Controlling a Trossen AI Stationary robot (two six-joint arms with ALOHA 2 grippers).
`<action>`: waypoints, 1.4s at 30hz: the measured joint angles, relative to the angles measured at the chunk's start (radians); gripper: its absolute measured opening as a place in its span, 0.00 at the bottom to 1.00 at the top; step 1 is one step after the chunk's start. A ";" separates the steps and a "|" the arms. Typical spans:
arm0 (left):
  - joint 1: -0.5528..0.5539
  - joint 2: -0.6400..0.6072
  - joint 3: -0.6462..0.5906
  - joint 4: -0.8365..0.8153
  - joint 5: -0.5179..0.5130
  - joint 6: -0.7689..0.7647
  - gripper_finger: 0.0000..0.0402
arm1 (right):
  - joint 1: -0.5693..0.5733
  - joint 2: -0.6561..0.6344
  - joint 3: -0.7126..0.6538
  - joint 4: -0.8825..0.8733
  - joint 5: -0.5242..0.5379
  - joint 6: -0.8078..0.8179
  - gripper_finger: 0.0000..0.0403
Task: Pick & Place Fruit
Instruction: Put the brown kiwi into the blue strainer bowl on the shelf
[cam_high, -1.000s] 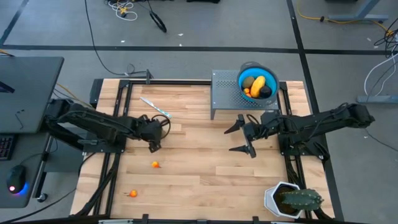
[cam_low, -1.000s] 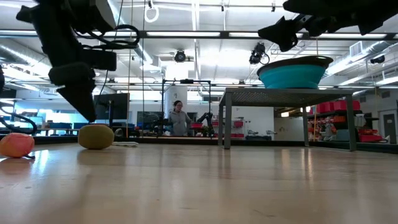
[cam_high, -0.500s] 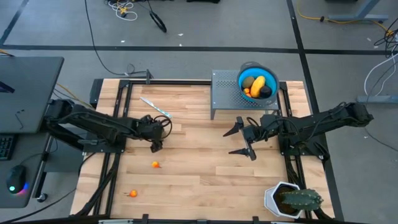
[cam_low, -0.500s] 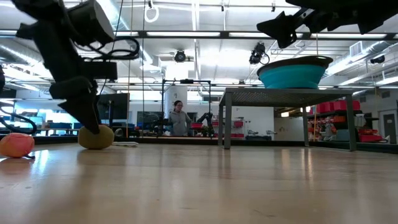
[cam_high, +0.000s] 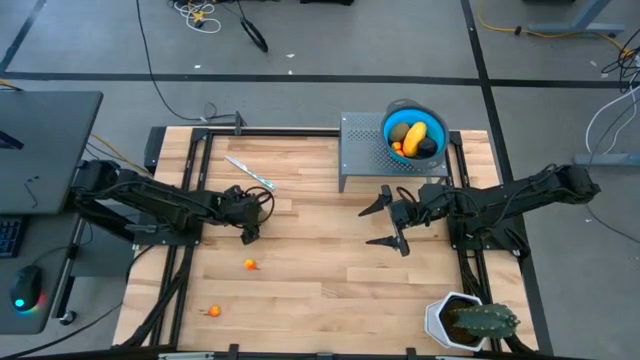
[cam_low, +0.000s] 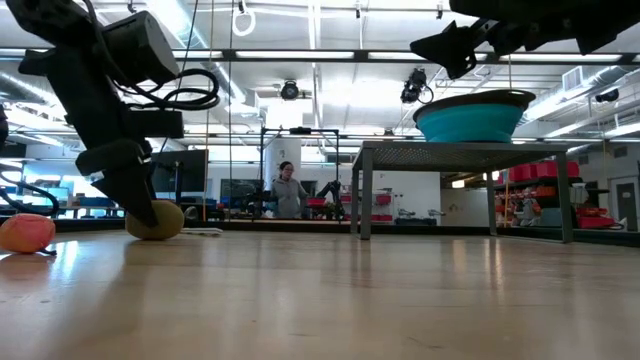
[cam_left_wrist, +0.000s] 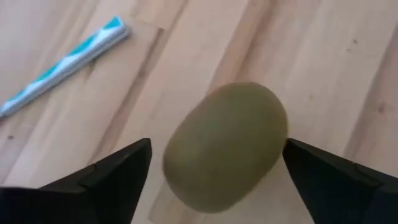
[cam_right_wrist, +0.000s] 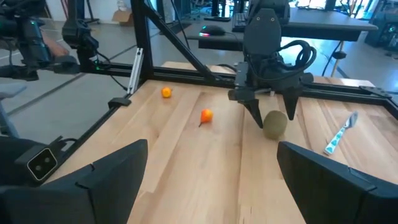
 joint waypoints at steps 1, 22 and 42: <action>0.000 0.000 0.000 0.002 -0.001 0.000 0.89 | 0.000 0.000 0.000 0.000 0.000 0.000 0.91; -0.035 -0.001 0.121 0.230 0.206 -0.079 0.64 | 0.000 0.000 0.000 0.001 -0.001 0.002 0.91; -0.115 0.212 0.217 0.753 0.208 -0.138 0.64 | 0.058 0.360 0.013 0.523 0.100 -0.215 0.91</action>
